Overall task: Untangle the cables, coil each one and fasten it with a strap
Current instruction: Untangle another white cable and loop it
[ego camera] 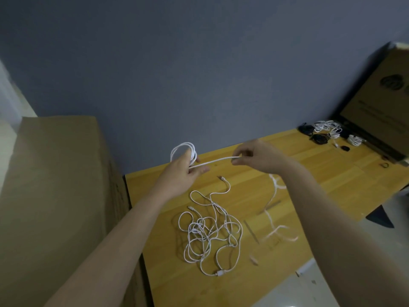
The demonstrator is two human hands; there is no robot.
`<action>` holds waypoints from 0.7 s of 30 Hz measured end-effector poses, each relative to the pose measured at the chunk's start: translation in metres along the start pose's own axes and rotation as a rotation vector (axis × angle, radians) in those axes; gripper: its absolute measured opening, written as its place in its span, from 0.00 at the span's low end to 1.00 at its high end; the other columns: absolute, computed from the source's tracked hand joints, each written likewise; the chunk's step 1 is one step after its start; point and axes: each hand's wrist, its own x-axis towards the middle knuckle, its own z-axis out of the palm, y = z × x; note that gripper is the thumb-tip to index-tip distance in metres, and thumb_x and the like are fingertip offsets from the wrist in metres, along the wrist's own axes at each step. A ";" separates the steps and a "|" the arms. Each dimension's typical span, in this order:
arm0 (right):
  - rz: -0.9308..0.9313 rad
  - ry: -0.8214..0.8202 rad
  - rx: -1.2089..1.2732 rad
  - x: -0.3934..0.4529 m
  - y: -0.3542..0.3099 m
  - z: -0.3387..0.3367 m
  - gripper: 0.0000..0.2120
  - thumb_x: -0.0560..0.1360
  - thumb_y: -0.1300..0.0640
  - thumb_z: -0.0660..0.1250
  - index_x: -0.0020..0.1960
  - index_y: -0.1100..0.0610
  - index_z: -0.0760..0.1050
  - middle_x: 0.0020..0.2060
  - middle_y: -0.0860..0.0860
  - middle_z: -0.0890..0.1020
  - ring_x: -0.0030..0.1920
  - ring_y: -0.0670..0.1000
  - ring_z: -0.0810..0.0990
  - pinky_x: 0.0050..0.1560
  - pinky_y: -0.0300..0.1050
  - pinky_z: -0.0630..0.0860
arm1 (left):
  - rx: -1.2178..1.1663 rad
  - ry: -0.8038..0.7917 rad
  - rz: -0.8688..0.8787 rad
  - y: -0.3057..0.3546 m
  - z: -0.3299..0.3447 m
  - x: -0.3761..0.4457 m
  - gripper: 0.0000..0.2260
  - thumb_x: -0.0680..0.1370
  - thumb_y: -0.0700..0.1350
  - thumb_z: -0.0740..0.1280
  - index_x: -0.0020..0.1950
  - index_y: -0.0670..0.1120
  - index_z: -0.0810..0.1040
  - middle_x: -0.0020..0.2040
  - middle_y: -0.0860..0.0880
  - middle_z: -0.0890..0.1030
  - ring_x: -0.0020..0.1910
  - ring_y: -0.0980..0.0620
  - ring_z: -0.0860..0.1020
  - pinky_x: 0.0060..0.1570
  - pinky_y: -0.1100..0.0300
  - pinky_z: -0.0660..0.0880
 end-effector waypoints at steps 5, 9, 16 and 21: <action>-0.103 0.495 0.078 0.003 0.014 0.017 0.08 0.75 0.52 0.69 0.49 0.56 0.83 0.39 0.49 0.79 0.41 0.49 0.77 0.43 0.45 0.72 | 0.084 -0.062 0.072 0.005 0.001 0.000 0.16 0.81 0.54 0.57 0.45 0.43 0.74 0.36 0.54 0.75 0.36 0.54 0.74 0.37 0.63 0.67; -0.100 0.694 0.197 0.013 0.002 0.041 0.10 0.77 0.50 0.67 0.51 0.56 0.83 0.33 0.48 0.75 0.33 0.43 0.72 0.37 0.39 0.68 | -0.471 -0.286 -0.022 0.012 0.000 -0.003 0.19 0.78 0.58 0.57 0.34 0.46 0.67 0.24 0.56 0.64 0.23 0.58 0.61 0.26 0.66 0.60; 0.153 0.115 0.442 -0.005 0.043 0.132 0.13 0.82 0.51 0.58 0.52 0.51 0.81 0.30 0.48 0.77 0.33 0.44 0.74 0.41 0.43 0.72 | -0.778 -0.225 -0.096 0.007 0.000 -0.004 0.17 0.81 0.51 0.57 0.34 0.46 0.64 0.25 0.53 0.59 0.24 0.56 0.55 0.23 0.66 0.54; 0.193 0.085 0.498 -0.030 0.049 0.170 0.13 0.82 0.59 0.58 0.51 0.63 0.80 0.38 0.52 0.80 0.42 0.44 0.76 0.45 0.39 0.69 | -0.791 -0.197 -0.100 0.008 0.005 -0.003 0.14 0.83 0.47 0.55 0.40 0.44 0.69 0.25 0.54 0.63 0.23 0.58 0.59 0.25 0.67 0.58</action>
